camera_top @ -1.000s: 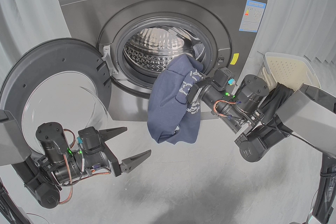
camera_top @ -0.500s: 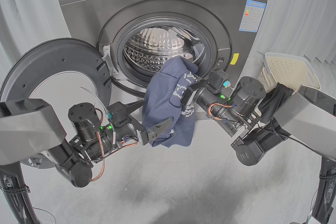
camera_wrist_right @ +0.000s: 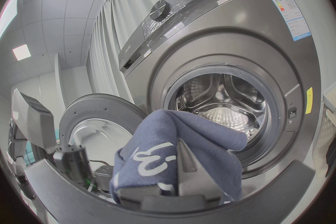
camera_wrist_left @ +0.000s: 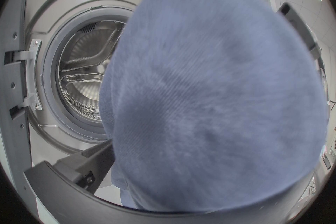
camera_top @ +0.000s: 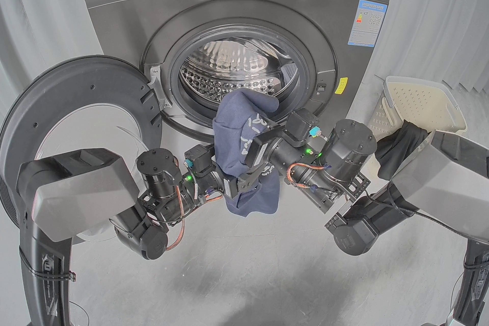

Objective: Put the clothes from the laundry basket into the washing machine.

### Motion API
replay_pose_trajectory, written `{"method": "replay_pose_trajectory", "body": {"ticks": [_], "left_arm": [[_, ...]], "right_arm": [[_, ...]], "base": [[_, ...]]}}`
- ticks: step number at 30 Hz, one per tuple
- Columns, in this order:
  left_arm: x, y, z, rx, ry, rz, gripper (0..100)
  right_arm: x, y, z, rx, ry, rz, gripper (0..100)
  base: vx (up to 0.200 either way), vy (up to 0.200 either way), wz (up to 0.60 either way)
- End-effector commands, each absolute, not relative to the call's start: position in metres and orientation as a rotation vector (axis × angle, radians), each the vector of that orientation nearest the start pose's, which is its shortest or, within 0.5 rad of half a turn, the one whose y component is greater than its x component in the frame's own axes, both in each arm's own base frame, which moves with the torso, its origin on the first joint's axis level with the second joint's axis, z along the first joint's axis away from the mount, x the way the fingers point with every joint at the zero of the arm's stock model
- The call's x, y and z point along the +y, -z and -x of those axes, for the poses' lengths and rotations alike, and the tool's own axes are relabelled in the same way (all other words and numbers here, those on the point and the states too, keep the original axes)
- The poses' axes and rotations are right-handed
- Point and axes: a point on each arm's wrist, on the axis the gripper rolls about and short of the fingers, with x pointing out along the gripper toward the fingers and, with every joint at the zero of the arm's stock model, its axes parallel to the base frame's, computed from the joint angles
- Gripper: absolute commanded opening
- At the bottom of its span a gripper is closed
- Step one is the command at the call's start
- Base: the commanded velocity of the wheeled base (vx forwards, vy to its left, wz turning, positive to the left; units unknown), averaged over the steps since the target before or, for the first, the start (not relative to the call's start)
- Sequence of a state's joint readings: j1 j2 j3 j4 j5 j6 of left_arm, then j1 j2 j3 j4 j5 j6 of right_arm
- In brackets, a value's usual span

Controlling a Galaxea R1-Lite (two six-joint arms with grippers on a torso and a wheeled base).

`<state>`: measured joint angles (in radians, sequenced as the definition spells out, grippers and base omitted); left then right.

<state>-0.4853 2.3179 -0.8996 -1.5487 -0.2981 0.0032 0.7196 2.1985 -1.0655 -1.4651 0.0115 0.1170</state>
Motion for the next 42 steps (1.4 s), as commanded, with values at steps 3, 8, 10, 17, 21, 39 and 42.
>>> {"method": "replay_pose_trajectory", "body": {"ticks": [3, 8, 10, 17, 21, 39, 42], "left_arm": [[-0.201, -0.048, -0.374, -0.12, 0.764, 0.009, 100], [-0.205, -0.048, -0.383, -0.143, 0.75, 0.016, 100], [-0.206, -0.049, -0.385, -0.147, 0.737, 0.019, 100], [-0.204, -0.049, -0.39, -0.149, 0.71, 0.027, 0], [-0.206, -0.049, -0.394, -0.159, 0.703, 0.039, 0], [-0.181, -0.092, -0.381, -0.202, 0.641, 0.119, 0], [-0.179, -0.103, -0.37, -0.206, 0.648, 0.122, 0]], "right_arm": [[0.279, -0.147, -0.3, -0.25, -0.768, -0.229, 0], [0.281, -0.144, -0.294, -0.233, -0.781, -0.237, 0], [0.282, -0.143, -0.294, -0.229, -0.783, -0.238, 0], [0.283, -0.145, -0.291, -0.234, -0.78, -0.244, 0], [0.282, -0.146, -0.291, -0.236, -0.78, -0.251, 0], [0.207, -0.145, -0.313, -0.183, -0.584, -0.249, 0], [0.201, -0.138, -0.32, -0.167, -0.536, -0.253, 0]], "base": [[0.0, 0.0, 0.0], [0.0, 0.0, 0.0], [0.0, 0.0, 0.0], [0.0, 0.0, 0.0], [0.0, 0.0, 0.0], [0.0, 0.0, 0.0], [0.0, 0.0, 0.0]]}}
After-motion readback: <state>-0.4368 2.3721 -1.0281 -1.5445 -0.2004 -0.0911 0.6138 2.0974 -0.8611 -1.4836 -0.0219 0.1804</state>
